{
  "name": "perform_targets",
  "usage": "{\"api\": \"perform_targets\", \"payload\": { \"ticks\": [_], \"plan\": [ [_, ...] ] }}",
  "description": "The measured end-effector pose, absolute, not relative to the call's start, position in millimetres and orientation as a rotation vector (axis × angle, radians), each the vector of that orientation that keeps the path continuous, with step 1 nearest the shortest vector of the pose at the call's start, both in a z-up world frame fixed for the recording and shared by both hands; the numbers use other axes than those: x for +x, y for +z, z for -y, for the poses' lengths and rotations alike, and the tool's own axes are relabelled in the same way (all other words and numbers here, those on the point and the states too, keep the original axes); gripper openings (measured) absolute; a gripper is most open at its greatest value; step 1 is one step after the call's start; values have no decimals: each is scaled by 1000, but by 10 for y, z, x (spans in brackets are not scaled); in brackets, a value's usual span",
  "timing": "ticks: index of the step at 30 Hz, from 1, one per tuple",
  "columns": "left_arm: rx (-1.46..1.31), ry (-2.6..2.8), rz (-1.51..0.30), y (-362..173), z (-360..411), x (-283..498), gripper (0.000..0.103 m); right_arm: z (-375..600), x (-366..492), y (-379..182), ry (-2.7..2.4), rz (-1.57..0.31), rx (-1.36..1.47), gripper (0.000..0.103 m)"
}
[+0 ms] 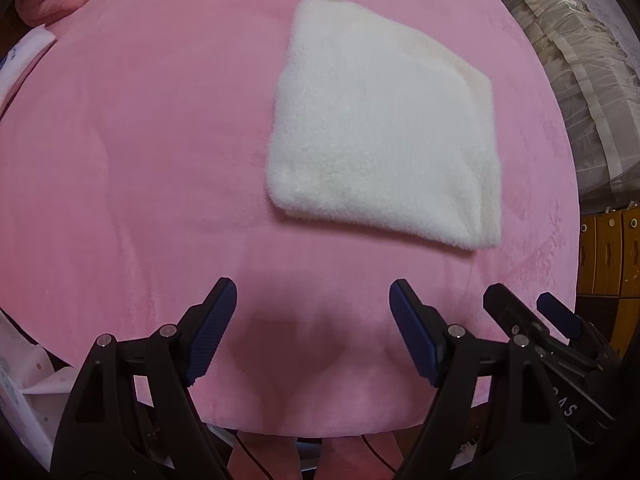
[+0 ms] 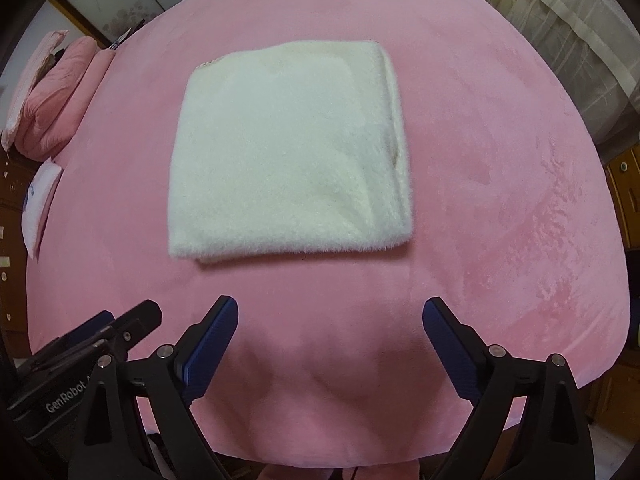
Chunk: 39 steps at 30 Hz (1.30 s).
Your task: Fold large clothes
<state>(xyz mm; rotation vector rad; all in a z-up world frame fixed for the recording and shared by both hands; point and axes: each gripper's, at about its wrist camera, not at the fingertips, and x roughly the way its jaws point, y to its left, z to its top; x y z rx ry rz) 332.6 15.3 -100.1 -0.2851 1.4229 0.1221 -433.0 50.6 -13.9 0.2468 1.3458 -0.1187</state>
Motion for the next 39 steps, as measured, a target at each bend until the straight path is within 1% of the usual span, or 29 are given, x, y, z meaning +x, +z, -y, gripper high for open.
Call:
{"api": "perform_targets", "payload": {
  "ticks": [12,24,30,35,39],
  "plan": [
    [-247,105,-1417,-955,-121,3422,77,-625,-4139,-76,-127,-1339,260,95],
    [-266,82,-1444,-1128,-132,3633,77,-465,-4023,-204,-130,-1364,295,95],
    [-311,93,-1443,-1315,-315,3897,77,-236,-3833,-382,-119,-1378,323,95],
    [-345,104,-1454,-1611,-548,4227,77,133,-3530,-682,-110,-1394,409,95],
    [-368,57,-1469,-1887,-670,4523,77,443,-3233,-977,-65,-1365,490,95]
  ]
}}
